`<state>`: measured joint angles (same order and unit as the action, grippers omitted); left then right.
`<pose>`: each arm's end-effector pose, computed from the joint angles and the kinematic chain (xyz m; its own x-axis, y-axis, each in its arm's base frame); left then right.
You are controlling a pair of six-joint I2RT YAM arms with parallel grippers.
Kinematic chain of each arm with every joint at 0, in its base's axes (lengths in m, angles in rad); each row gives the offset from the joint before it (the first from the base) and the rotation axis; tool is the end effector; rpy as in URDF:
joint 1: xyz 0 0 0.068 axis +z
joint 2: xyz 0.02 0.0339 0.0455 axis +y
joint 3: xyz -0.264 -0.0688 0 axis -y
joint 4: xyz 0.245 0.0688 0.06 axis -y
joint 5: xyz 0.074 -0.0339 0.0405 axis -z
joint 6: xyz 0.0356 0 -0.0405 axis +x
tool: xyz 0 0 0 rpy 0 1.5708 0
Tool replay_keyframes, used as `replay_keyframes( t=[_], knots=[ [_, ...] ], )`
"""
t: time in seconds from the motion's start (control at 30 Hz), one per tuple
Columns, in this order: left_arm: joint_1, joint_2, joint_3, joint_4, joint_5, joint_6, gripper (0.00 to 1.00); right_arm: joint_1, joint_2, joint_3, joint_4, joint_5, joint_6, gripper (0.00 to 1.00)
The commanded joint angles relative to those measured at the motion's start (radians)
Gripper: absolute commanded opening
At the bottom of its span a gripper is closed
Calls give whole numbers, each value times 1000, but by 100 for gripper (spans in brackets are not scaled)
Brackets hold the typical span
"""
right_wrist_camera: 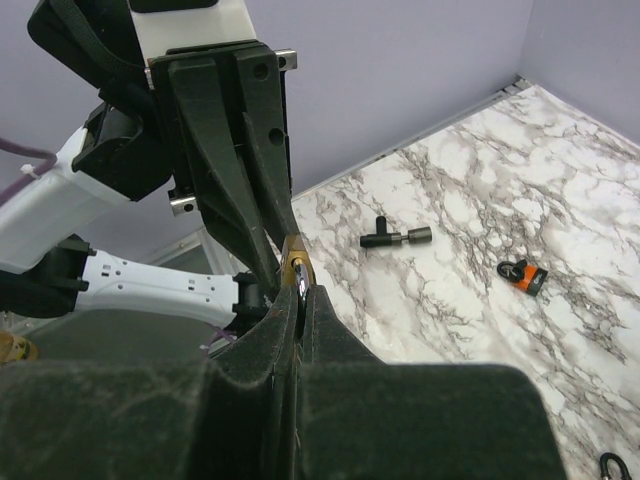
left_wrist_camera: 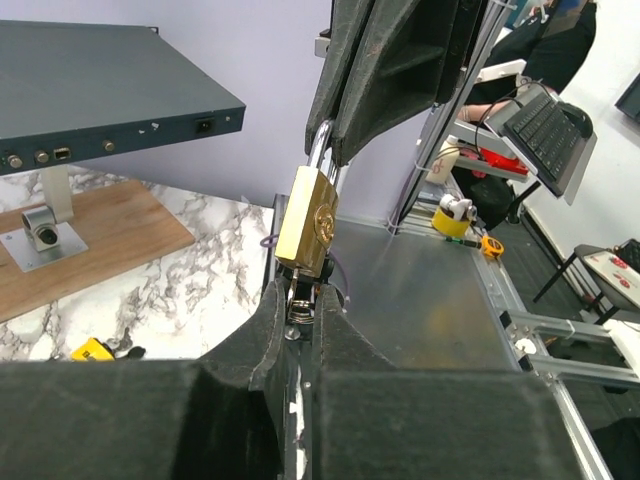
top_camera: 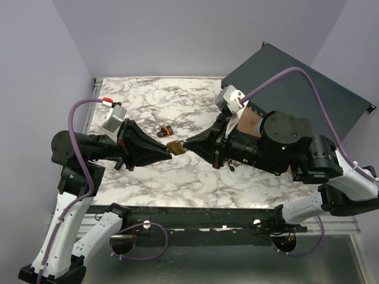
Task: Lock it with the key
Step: Lock the lock.
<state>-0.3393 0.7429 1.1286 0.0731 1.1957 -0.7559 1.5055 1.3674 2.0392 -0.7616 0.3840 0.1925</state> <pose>0.0908 -0.0672 0.4784 -0.3194 -0.1538 -0.9351 0.9476 -0.0518 -0.3152 0.0282 0.2263 0.5619 -0.1781 -0.0050 -0.9840 -0.8831 0.4420 0.1576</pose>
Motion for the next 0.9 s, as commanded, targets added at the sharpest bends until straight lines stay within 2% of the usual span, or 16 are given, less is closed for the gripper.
replay_keyframes(
  t=[0.0, 0.5, 0.87],
  knots=[
    [8, -16, -12, 28, 37, -2, 0, 2, -7, 14, 13, 3, 3, 1],
    [13, -13, -32, 38, 65, -1, 0, 2, -85, -61, 56, -32, -36, 1],
    [14, -14, -33, -42, 56, 60, 0, 2, -109, -57, 58, -3, -48, 1]
  ],
)
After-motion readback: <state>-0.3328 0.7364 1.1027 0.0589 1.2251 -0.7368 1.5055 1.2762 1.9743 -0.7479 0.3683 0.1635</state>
